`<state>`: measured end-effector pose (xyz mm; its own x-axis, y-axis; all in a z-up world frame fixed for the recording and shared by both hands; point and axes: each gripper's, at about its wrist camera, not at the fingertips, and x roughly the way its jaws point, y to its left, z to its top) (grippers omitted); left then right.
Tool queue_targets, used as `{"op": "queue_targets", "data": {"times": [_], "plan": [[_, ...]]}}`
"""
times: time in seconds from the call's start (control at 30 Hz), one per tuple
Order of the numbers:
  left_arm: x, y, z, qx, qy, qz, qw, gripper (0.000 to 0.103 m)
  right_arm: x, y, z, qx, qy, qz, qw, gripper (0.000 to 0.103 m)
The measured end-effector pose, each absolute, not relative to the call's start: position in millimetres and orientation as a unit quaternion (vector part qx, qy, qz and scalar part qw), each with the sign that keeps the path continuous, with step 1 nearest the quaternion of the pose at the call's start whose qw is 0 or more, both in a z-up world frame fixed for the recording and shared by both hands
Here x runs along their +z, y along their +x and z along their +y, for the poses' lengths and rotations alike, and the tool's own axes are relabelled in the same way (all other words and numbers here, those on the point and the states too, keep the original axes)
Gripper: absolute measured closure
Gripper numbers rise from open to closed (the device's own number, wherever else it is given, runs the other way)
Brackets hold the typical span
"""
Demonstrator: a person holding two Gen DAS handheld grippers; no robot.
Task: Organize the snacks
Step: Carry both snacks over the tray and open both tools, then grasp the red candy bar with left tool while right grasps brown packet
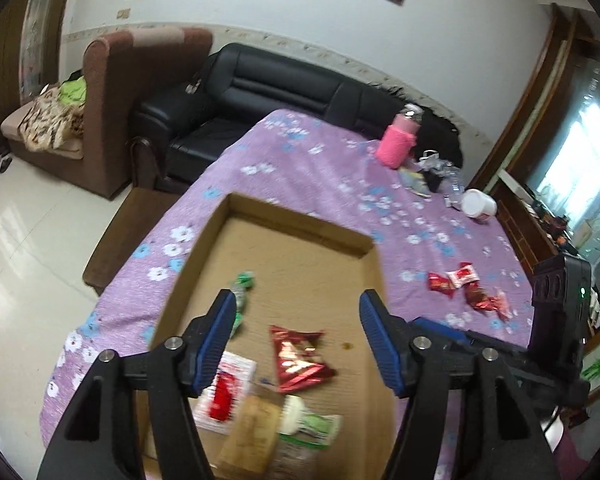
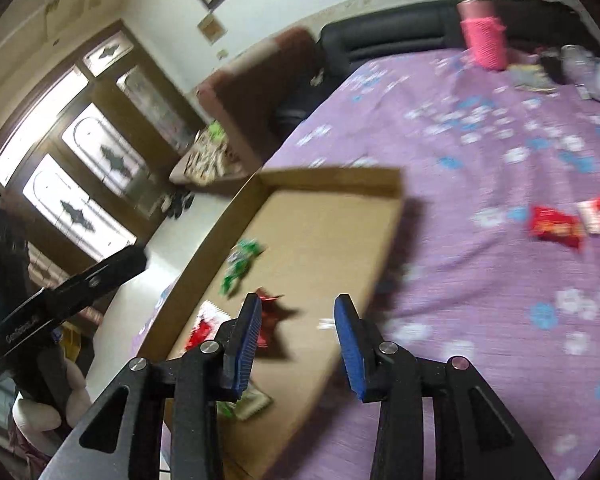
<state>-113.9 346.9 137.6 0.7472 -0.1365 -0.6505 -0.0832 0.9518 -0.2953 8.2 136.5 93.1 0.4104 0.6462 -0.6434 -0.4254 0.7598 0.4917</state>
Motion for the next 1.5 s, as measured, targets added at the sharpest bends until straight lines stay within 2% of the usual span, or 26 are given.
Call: {"op": "queue_targets", "data": {"times": [0.17,0.23,0.3,0.43,0.57,0.9,1.23,1.33,1.37,1.4,1.47,1.5], "plan": [[140.8,-113.6,301.1,-0.081,-0.174,0.366,0.911,0.032,107.8,2.4,54.4,0.252,0.142,0.407,0.866,0.061],[139.1,-112.2,281.5,-0.108,-0.189,0.370,0.903,0.024,109.5,1.6,21.5,0.219,0.155,0.402,0.875,0.060],[136.8,-112.7,263.6,-0.128,-0.201,0.370,0.898,0.021,112.0,-1.5,-18.3,0.184,0.170,0.396,0.883,0.060],[126.1,-112.7,230.9,-0.198,-0.241,0.373,0.874,0.021,114.8,-6.2,-84.1,0.125,0.199,0.381,0.894,0.060],[116.6,-107.0,197.4,-0.213,-0.207,0.399,0.867,0.021,105.2,-5.4,-126.9,0.093,0.220,0.379,0.894,0.060],[117.8,-71.2,170.3,-0.208,-0.151,0.407,0.876,0.021,59.8,55.8,-112.5,0.083,0.226,0.419,0.875,0.060],[96.3,35.8,129.1,-0.202,-0.059,0.439,0.873,0.021,35.5,92.1,-86.7,0.073,0.174,0.427,0.885,0.052],[81.3,61.7,106.9,-0.216,-0.027,0.451,0.866,0.021,36.3,89.9,-83.1,0.081,0.162,0.431,0.884,0.058],[74.1,70.9,97.0,-0.226,-0.011,0.456,0.861,0.021,38.7,87.8,-82.1,0.083,0.158,0.429,0.886,0.067],[68.1,77.9,88.0,-0.235,0.004,0.460,0.856,0.021,41.0,86.4,-82.1,0.089,0.159,0.430,0.884,0.072],[57.4,87.3,73.2,-0.247,0.041,0.465,0.849,0.021,43.4,83.7,-86.2,0.093,0.170,0.435,0.879,0.074],[52.2,91.2,66.0,-0.249,0.064,0.466,0.847,0.021,44.0,83.2,-87.9,0.093,0.170,0.434,0.880,0.078]]}}
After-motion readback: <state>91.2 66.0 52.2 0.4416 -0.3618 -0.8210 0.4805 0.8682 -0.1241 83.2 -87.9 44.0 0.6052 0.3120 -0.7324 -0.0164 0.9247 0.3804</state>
